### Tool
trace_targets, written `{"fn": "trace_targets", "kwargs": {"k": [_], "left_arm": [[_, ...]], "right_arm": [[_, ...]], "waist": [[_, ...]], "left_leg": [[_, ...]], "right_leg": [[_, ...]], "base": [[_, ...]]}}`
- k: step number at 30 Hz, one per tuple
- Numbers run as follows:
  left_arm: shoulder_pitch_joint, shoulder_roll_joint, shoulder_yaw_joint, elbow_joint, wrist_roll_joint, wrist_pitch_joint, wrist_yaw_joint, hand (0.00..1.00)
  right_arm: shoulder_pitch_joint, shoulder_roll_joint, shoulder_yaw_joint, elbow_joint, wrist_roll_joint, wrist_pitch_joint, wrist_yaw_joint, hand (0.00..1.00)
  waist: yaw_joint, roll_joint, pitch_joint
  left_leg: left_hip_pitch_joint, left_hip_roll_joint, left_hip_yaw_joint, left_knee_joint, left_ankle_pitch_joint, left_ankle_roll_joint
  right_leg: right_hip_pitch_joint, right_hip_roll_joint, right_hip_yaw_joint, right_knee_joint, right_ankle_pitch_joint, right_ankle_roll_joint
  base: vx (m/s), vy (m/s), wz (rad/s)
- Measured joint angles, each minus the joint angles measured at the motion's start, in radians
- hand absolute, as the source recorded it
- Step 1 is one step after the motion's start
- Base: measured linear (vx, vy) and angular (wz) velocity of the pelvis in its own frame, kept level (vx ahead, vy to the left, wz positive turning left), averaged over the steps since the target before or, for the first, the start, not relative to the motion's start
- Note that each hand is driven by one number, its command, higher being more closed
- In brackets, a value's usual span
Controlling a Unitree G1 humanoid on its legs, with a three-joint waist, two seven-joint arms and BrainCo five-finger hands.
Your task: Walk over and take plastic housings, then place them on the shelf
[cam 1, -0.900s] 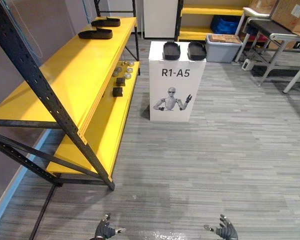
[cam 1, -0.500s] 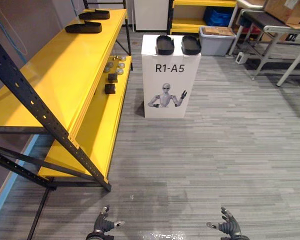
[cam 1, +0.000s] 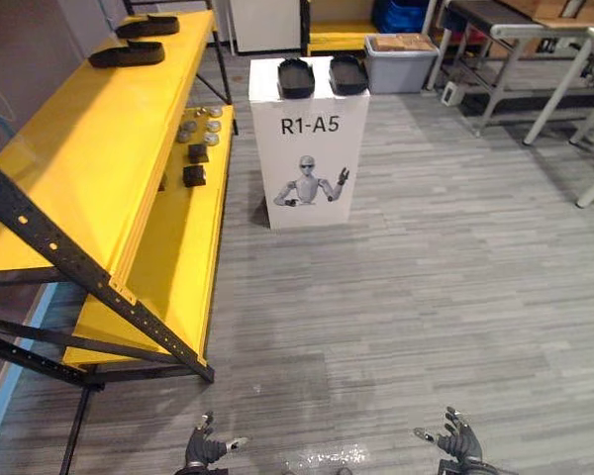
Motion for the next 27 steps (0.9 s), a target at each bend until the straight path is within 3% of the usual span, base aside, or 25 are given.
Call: {"fn": "trace_targets", "kwargs": {"k": [2, 3, 4, 7, 9, 10, 11, 12, 13, 14, 15, 16, 17, 18, 20, 21, 24, 27], "left_arm": [[-0.016, 0.0, -0.002, -0.014, 0.0, 0.006, 0.002, 0.0], [-0.016, 0.001, -0.003, -0.017, 0.0, 0.007, 0.003, 0.0], [-0.026, 0.01, -0.017, -0.017, -0.001, 0.01, 0.008, 0.0], [-0.045, 0.018, -0.032, -0.016, -0.02, 0.014, 0.014, 0.0], [-0.087, 0.023, -0.032, -0.015, -0.036, 0.014, 0.015, 0.0], [-0.099, 0.022, -0.032, -0.013, -0.038, 0.014, 0.015, 0.0], [-0.118, 0.024, -0.032, -0.012, -0.038, 0.012, 0.015, 0.0], [-0.123, 0.029, -0.032, -0.011, -0.038, 0.011, 0.016, 0.0], [-0.124, 0.03, -0.032, -0.006, -0.038, 0.011, 0.016, 0.0], [-0.133, 0.019, -0.032, 0.018, -0.038, 0.013, 0.017, 0.0], [-0.138, 0.012, -0.031, 0.018, -0.038, 0.011, 0.017, 0.0], [-0.137, 0.005, -0.029, 0.018, -0.039, 0.012, 0.019, 0.0], [-0.128, -0.015, -0.023, 0.017, -0.041, 0.012, 0.021, 0.0], [-0.114, -0.036, -0.015, 0.013, -0.048, 0.01, 0.019, 0.0], [-0.094, -0.053, -0.012, -0.01, -0.058, 0.009, 0.016, 0.0], [-0.082, -0.064, -0.013, -0.031, -0.059, 0.007, 0.015, 0.0], [-0.073, -0.069, -0.016, -0.056, -0.059, 0.005, 0.015, 0.0], [-0.057, -0.076, -0.028, -0.06, -0.058, 0.005, 0.016, 0.0]], "right_arm": [[-0.016, 0.0, -0.001, 0.005, 0.0, 0.008, -0.009, 0.0], [-0.025, 0.002, 0.001, 0.006, 0.0, 0.012, -0.009, 0.0], [-0.032, 0.01, 0.003, 0.005, 0.001, 0.013, -0.01, 0.0], [-0.041, 0.008, 0.005, 0.005, 0.002, 0.02, -0.01, 0.0], [-0.071, -0.004, 0.013, 0.005, 0.001, 0.02, -0.011, 0.0], [-0.077, -0.014, 0.021, 0.005, 0.001, 0.02, -0.011, 0.0], [-0.081, -0.024, 0.024, 0.002, -0.001, 0.02, -0.012, 0.0], [-0.073, -0.025, 0.024, -0.002, -0.001, 0.019, -0.017, 0.0], [-0.065, -0.026, 0.024, -0.002, -0.001, 0.02, -0.019, 0.0], [-0.076, -0.036, 0.023, 0.001, -0.001, 0.02, -0.026, 0.0], [-0.087, -0.036, 0.024, -0.003, -0.001, 0.019, -0.028, 0.0], [-0.09, -0.035, 0.024, -0.003, -0.001, 0.02, -0.028, 0.0], [-0.088, -0.033, 0.025, -0.004, 0.0, 0.02, -0.028, 0.0], [-0.084, -0.027, 0.028, -0.007, 0.005, 0.019, -0.03, 0.0], [-0.064, -0.008, 0.042, -0.046, 0.023, 0.017, -0.036, 0.0], [-0.05, 0.001, 0.044, -0.074, 0.027, 0.01, -0.038, 0.0], [-0.052, 0.003, 0.044, -0.08, 0.04, 0.008, -0.039, 0.0], [-0.064, 0.002, 0.029, -0.057, 0.04, 0.009, -0.041, 0.0]], "waist": [[0.005, 0.009, 0.015], [0.003, 0.011, 0.019], [-0.006, 0.011, 0.026], [-0.006, 0.019, 0.048], [-0.038, 0.033, 0.077], [-0.042, 0.041, 0.086], [-0.05, 0.043, 0.096], [-0.054, 0.035, 0.094], [-0.061, 0.025, 0.09], [-0.06, 0.053, 0.087], [-0.069, 0.054, 0.089], [-0.068, 0.057, 0.092], [-0.064, 0.062, 0.097], [-0.056, 0.062, 0.106], [-0.03, 0.051, 0.116], [-0.012, 0.036, 0.118], [0.01, 0.035, 0.118], [0.029, 0.032, 0.122]], "left_leg": [[0.002, 0.006, 0.013, 0.058, -0.064, 0.008], [0.013, 0.006, 0.014, 0.058, -0.075, 0.016], [0.049, -0.001, 0.005, 0.061, -0.094, 0.018], [0.125, 0.001, -0.007, 0.05, -0.122, 0.024], [0.173, 0.033, -0.048, 0.011, -0.124, 0.019], [0.187, 0.049, -0.057, 0.004, -0.125, 0.011], [0.215, 0.067, -0.071, -0.009, -0.131, -0.029], [0.24, 0.073, -0.082, -0.012, -0.147, -0.063], [0.263, 0.08, -0.092, -0.007, -0.162, -0.088], [0.258, 0.114, -0.09, 0.043, -0.164, -0.109], [0.217, 0.128, -0.085, 0.158, -0.131, -0.15], [0.184, 0.14, -0.088, 0.245, -0.101, -0.145], [0.111, 0.174, -0.088, 0.47, 0.016, -0.108], [0.034, 0.234, -0.08, 0.71, 0.06, -0.086], [-0.062, 0.288, -0.053, 0.933, 0.046, -0.094], [-0.135, 0.295, -0.03, 0.96, 0.028, -0.092], [-0.27, 0.281, 0.031, 0.819, -0.001, -0.091], [-0.308, 0.159, 0.015, 0.335, 0.019, -0.102]], "right_leg": [[-0.079, -0.004, -0.014, 0.216, -0.073, 0.076], [-0.116, -0.009, -0.036, 0.311, -0.082, 0.089], [-0.215, -0.043, -0.125, 0.524, -0.107, 0.095], [-0.296, -0.093, -0.242, 0.568, -0.125, 0.075], [-0.37, -0.085, -0.283, 0.464, -0.111, 0.058], [-0.389, -0.073, -0.284, 0.415, -0.096, 0.043], [-0.411, -0.058, -0.276, 0.293, -0.035, 0.026], [-0.415, -0.057, -0.263, 0.191, 0.071, 0.013], [-0.412, -0.06, -0.253, 0.189, 0.183, -0.012], [-0.433, -0.053, -0.272, 0.285, 0.161, -0.073], [-0.427, -0.054, -0.28, 0.322, 0.096, -0.082], [-0.405, -0.049, -0.282, 0.322, 0.075, -0.089], [-0.328, -0.033, -0.284, 0.287, 0.048, -0.105], [-0.212, -0.006, -0.282, 0.207, 0.041, -0.111], [-0.047, 0.018, -0.264, 0.098, 0.036, -0.119], [0.026, 0.02, -0.249, 0.033, 0.033, -0.123], [0.137, 0.022, -0.225, -0.069, 0.032, -0.123], [0.23, 0.011, -0.194, -0.13, 0.006, -0.094]], "base": [[0.11, 0.046, -0.21], [0.18, 0.089, -0.1], [0.26, 0.099, 0.06], [0.34, 0.042, 0.15], [0.48, -0.036, 0.57], [0.49, -0.092, 0.69], [0.54, -0.14, 0.56], [0.56, -0.171, 0.56], [0.6, -0.223, 0.38], [0.63, -0.26, 0.32], [0.64, -0.263, 0.21], [0.64, -0.257, 0.15], [0.62, -0.234, 0.01], [0.73, -0.273, -0.05], [0.65, -0.227, -0.21], [0.46, -0.135, -0.25], [0.41, -0.066, -0.19], [0.5, 0.036, -0.33]]}}
